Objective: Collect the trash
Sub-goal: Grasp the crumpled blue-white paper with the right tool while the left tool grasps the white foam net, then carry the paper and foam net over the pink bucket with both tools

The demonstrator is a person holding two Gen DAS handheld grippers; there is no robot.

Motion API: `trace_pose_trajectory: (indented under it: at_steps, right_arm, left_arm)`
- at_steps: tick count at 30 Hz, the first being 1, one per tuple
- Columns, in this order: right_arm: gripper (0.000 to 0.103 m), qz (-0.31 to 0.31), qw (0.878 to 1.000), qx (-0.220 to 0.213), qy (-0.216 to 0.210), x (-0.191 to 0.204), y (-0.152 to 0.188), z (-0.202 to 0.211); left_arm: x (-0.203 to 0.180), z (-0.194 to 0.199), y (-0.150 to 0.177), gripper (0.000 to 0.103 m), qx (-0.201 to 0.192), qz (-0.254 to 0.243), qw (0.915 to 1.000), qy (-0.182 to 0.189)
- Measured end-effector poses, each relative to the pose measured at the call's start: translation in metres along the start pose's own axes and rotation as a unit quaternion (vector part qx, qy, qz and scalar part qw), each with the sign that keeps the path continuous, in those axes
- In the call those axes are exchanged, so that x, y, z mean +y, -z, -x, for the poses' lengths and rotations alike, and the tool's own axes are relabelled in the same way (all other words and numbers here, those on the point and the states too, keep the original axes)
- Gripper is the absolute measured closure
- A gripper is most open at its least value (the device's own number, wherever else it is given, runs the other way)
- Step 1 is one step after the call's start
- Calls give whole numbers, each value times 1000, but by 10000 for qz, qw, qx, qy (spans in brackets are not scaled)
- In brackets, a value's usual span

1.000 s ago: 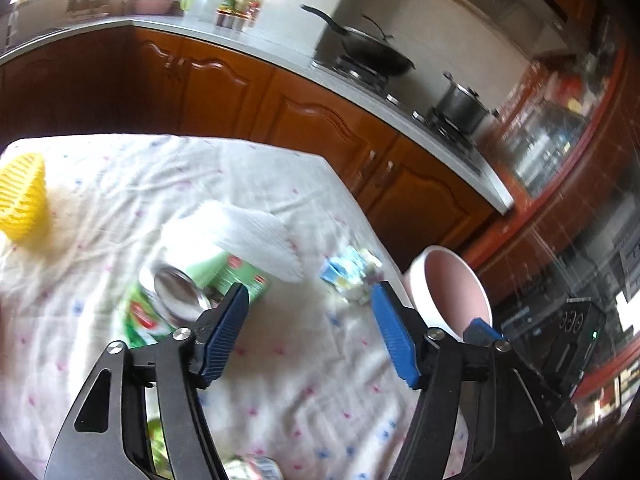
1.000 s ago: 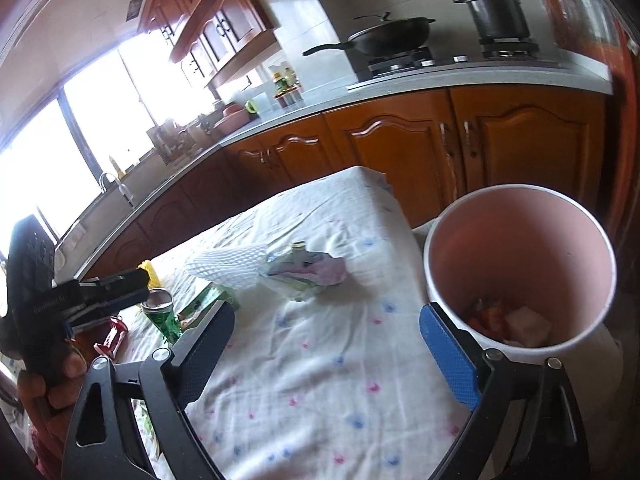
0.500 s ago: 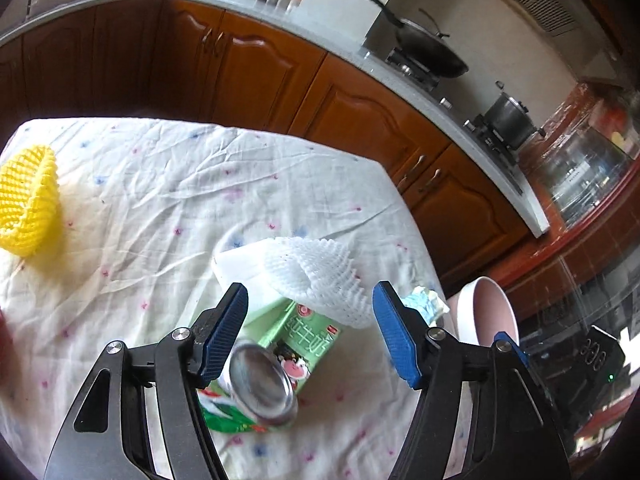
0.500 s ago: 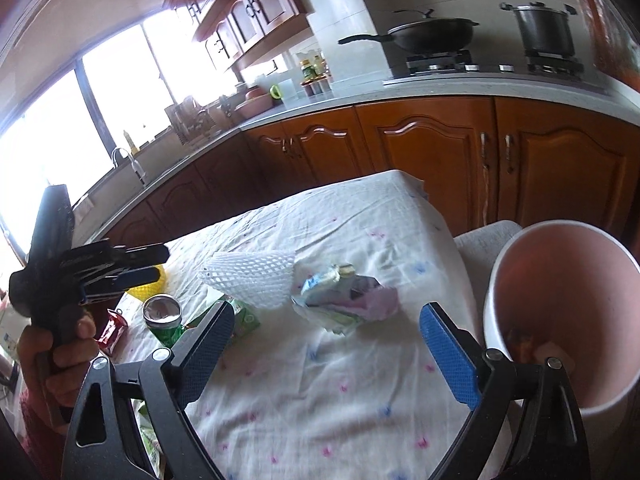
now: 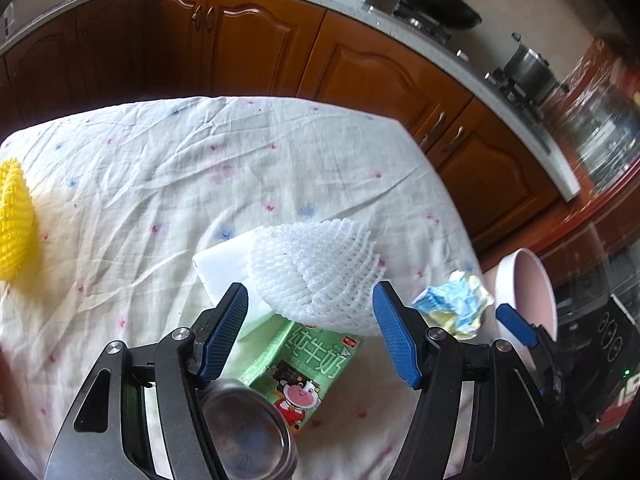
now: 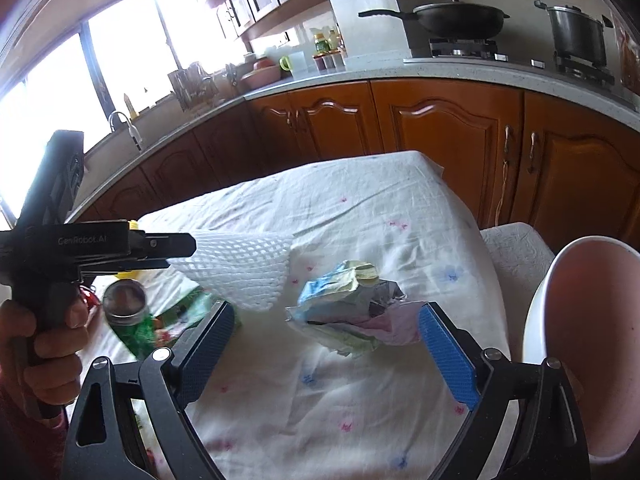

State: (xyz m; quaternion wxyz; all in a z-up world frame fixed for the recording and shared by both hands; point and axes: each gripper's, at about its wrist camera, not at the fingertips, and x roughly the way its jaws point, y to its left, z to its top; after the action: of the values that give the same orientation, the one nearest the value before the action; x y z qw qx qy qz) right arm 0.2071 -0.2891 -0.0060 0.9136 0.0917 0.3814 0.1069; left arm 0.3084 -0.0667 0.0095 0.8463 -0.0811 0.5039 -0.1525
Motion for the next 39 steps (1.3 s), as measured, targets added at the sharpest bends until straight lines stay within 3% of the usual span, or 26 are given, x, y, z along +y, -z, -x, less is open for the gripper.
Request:
trace_pose_trajectory:
  at_steps: [2,5,7,13,20,39]
  right_arm:
    - [12,-7,10000,65,2,-2,2,-6]
    - [28,9,9999,157,26,-3,5,-13]
    - [51,26,9997,216,92,-4,7,-16]
    - [62,44,9999,72,110,-4,10,-7]
    - [64,-172,9996,-235,-37,-10,12,30]
    - [64,-869,9922,-859,235,-59,39,131]
  left_arm:
    - [-3,-4,1,41,18,-92,9999,-70]
    - [-7,-8,2,69,70,-223,9997,-42]
    - [-10,-7,4,95,48,-331,9994,-27]
    - [-24,14,10,98,-338,-639,9973,115]
    - [-37,48,21,98,-682,-685,9941,486]
    - [-79,77,67,98,-795,-675,9869,1235]
